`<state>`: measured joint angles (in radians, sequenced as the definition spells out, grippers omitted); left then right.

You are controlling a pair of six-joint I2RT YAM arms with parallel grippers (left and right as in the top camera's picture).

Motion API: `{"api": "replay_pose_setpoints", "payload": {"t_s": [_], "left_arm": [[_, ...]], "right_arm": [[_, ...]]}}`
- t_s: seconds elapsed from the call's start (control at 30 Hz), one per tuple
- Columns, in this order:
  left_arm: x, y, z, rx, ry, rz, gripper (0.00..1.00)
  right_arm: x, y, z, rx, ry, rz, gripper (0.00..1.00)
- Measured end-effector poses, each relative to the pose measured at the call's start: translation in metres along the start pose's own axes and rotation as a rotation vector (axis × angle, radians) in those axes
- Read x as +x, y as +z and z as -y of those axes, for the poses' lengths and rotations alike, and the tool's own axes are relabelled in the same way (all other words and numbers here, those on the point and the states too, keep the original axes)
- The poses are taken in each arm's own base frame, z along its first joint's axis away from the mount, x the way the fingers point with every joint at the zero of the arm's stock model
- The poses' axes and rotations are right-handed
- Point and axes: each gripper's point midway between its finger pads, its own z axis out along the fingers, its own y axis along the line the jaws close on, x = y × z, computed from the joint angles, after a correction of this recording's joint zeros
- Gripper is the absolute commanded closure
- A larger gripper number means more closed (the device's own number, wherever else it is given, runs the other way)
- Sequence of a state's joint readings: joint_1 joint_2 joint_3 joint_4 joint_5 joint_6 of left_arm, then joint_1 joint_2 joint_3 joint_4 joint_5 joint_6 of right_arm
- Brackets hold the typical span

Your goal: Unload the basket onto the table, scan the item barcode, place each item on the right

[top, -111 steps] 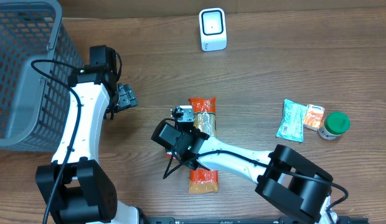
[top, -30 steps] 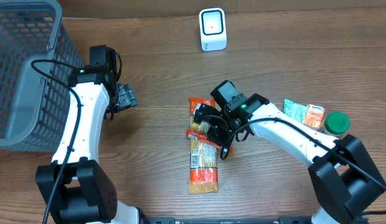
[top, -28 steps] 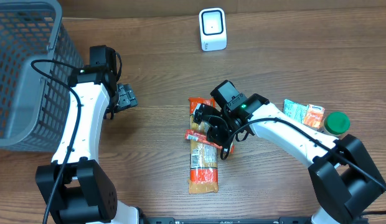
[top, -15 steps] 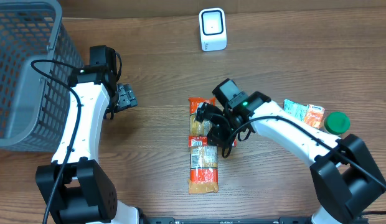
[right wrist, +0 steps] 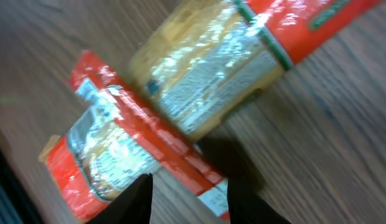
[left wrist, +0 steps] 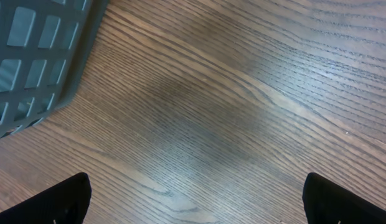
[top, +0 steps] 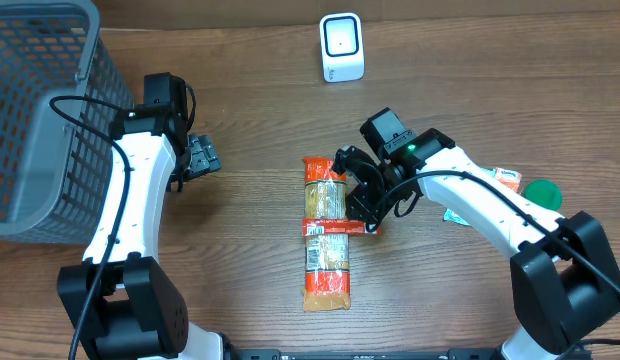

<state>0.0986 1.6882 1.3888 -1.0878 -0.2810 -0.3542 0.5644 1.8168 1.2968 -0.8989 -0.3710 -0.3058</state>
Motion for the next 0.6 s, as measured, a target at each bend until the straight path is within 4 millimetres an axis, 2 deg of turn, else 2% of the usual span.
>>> {"api": "replay_pose_setpoints", "payload": {"t_s": [0.1,0.13,0.43,0.6], "left_arm": [[0.000,0.000,0.000,0.000,0.000,0.000,0.00],[0.000,0.000,0.000,0.000,0.000,0.000,0.00],[0.000,0.000,0.000,0.000,0.000,0.000,0.00],[0.000,0.000,0.000,0.000,0.000,0.000,0.00]], "right_arm": [[-0.004,0.000,0.007,0.038,0.013,0.016,0.37],[-0.006,0.001,0.010,0.050,0.012,0.024,0.36],[0.017,0.013,0.015,0.063,-0.034,-0.034,0.33],[0.023,0.011,0.011,-0.022,-0.070,-0.026,0.32]]}}
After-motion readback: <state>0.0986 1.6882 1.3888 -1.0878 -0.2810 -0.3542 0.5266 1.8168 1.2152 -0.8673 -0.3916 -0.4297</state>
